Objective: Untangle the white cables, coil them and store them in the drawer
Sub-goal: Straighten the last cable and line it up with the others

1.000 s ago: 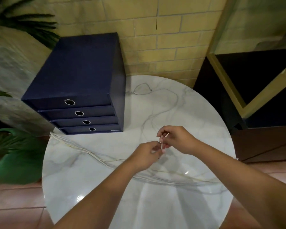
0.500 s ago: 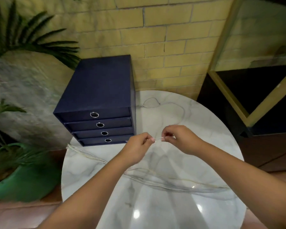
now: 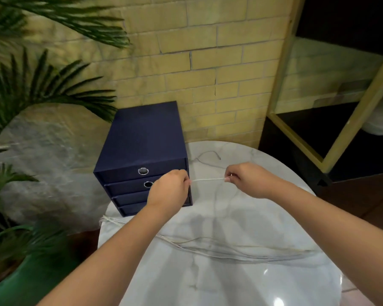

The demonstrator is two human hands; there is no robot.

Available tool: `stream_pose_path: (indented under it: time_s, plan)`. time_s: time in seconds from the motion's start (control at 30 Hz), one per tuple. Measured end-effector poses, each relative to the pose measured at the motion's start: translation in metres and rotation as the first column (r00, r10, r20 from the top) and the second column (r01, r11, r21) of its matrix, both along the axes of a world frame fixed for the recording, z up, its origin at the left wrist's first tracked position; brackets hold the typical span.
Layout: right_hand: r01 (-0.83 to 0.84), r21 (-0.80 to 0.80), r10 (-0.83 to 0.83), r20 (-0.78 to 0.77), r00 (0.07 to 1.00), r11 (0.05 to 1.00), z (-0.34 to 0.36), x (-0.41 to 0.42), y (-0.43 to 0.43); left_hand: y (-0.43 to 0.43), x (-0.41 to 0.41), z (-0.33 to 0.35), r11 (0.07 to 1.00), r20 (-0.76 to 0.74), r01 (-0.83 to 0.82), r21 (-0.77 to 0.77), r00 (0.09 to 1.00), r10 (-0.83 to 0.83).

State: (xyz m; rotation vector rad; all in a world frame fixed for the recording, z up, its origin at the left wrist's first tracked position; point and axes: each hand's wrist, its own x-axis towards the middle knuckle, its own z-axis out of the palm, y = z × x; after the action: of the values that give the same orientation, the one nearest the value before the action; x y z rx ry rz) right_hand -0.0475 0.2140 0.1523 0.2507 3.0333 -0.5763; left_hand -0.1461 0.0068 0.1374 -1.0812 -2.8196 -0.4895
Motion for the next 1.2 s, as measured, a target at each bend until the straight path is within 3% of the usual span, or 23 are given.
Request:
stream_pose_path:
  time_s: [0.1,0.23,0.43,0.53,0.67,0.73,0.83,1.0,1.1,1.2]
  plan:
    - [0.02,0.107,-0.035,0.136,0.99,0.994,0.009,-0.001,0.001,-0.01,-0.003,0.003,1.0,-0.081,0.005,-0.007,0.997,-0.005]
    - [0.068,0.328,-0.122,0.145,0.982,0.942,0.013,0.0,0.012,-0.015,-0.012,0.02,0.999,-0.229,0.04,0.027,0.973,-0.033]
    - [0.253,0.317,-0.22,-0.138,0.966,0.914,0.042,0.0,0.029,0.0,-0.006,0.041,1.0,-0.279,0.012,-0.002,0.96,-0.012]
    - [0.279,0.326,-0.213,-0.225,0.951,0.903,0.052,0.0,0.037,0.015,-0.002,0.052,0.996,-0.191,-0.071,0.049,0.978,0.079]
    - [0.344,0.248,-0.263,-0.308,0.914,0.905,0.058,0.007,0.061,0.019,0.003,0.054,0.994,0.091,0.03,0.108,0.995,-0.04]
    - [0.347,0.254,-0.25,-0.347,0.904,0.903,0.061,0.01,0.071,0.018,0.006,0.053,0.99,0.18,-0.008,0.142,0.984,-0.017]
    - [0.307,0.308,-0.142,-0.458,0.877,0.9,0.064,0.014,0.071,0.028,0.007,0.052,0.969,0.181,-0.162,0.186,0.975,0.129]
    - [0.183,0.402,0.124,-0.626,0.77,0.897,0.063,0.02,0.064,0.04,0.0,0.048,0.921,0.316,-0.353,0.168,0.904,0.288]
    - [0.125,0.454,0.227,-0.643,0.732,0.882,0.059,0.02,0.059,0.045,0.0,0.047,0.888,0.393,-0.408,0.212,0.867,0.305]
    - [0.149,0.421,0.202,-0.679,0.706,0.895,0.06,0.02,0.068,0.044,0.001,0.043,0.867,0.472,-0.381,0.321,0.858,0.202]
